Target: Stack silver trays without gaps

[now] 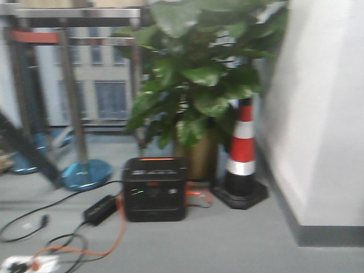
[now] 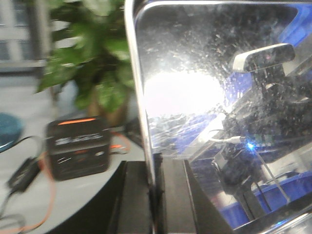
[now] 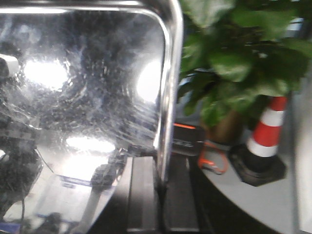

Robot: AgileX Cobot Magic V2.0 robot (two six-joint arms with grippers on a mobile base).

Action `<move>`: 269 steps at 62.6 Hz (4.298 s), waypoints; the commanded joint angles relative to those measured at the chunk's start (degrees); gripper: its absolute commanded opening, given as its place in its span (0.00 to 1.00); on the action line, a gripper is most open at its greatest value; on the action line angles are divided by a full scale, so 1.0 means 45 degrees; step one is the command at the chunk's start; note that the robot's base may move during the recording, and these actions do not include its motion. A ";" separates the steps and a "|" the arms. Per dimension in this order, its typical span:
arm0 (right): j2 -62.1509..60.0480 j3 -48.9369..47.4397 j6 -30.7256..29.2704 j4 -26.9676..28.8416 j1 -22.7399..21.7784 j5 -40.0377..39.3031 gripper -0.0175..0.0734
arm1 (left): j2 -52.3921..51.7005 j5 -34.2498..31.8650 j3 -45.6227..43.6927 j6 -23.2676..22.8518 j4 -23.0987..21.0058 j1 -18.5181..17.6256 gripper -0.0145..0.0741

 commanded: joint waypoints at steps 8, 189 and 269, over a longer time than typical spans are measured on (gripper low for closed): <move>-0.0114 -0.0096 -0.0227 -0.0112 0.0091 -0.0979 0.12 | -0.0114 -0.0743 -0.0099 0.0124 -0.0183 -0.0128 0.15; -0.0114 -0.0096 -0.0227 -0.0112 0.0091 -0.0979 0.12 | -0.0114 -0.0743 -0.0099 0.0124 -0.0183 -0.0128 0.15; 0.0220 -0.0096 -0.0227 0.1448 0.0195 -0.0187 0.12 | -0.0028 -0.1393 -0.0099 0.0124 0.0337 0.0263 0.15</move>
